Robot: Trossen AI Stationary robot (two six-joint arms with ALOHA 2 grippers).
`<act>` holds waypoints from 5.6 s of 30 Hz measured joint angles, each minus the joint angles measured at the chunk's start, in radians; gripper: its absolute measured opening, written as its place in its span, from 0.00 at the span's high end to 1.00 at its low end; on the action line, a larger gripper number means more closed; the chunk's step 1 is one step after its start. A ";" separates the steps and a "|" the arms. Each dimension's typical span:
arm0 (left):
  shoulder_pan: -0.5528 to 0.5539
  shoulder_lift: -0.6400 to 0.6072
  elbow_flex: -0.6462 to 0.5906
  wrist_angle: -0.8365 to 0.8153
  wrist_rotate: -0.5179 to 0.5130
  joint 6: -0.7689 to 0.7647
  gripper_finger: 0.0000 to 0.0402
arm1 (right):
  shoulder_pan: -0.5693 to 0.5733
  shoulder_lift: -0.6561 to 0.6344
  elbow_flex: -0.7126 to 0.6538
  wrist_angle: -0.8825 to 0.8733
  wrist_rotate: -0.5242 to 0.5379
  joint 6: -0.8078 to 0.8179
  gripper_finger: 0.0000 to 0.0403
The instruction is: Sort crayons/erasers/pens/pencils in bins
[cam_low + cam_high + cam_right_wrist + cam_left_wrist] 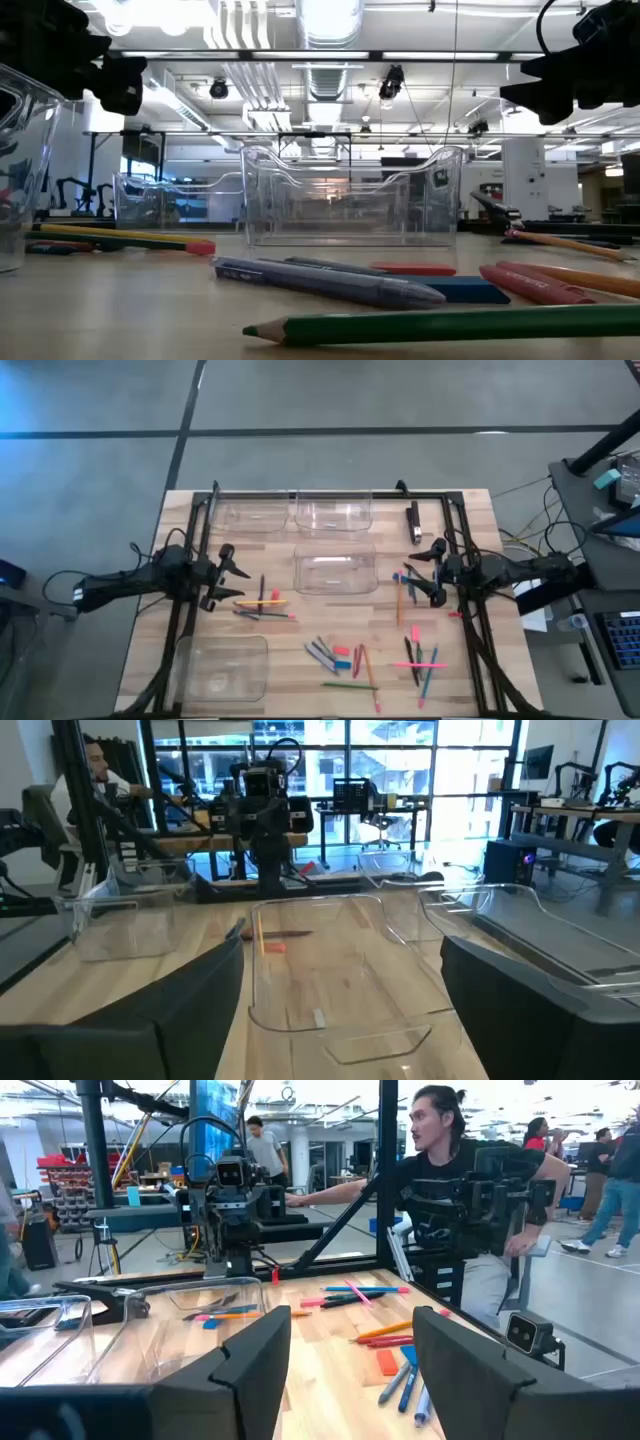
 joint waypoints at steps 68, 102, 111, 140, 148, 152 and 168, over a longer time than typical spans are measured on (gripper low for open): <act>0.000 0.000 0.000 0.000 0.000 0.000 0.51 | 0.000 0.000 0.000 0.000 0.000 0.000 0.19; 0.000 0.000 0.000 0.000 0.000 0.000 0.51 | 0.000 0.000 0.000 0.000 0.000 0.000 0.19; 0.000 0.000 0.000 0.000 0.000 0.000 0.51 | 0.000 0.000 0.000 0.000 0.000 0.000 0.19; 0.000 0.000 0.000 0.000 0.000 0.000 0.51 | 0.000 0.000 -0.001 0.061 0.001 -0.019 0.19; 0.000 0.000 0.019 0.109 -0.022 -0.070 0.51 | 0.000 0.011 0.151 0.168 -0.007 -0.070 0.19; 0.000 0.000 0.050 0.114 -0.024 -0.069 0.51 | 0.000 0.075 0.321 -0.065 -0.008 -0.051 0.19; 0.000 -0.001 0.047 0.110 -0.024 -0.092 0.51 | 0.000 0.456 0.724 -0.100 -0.009 0.059 0.19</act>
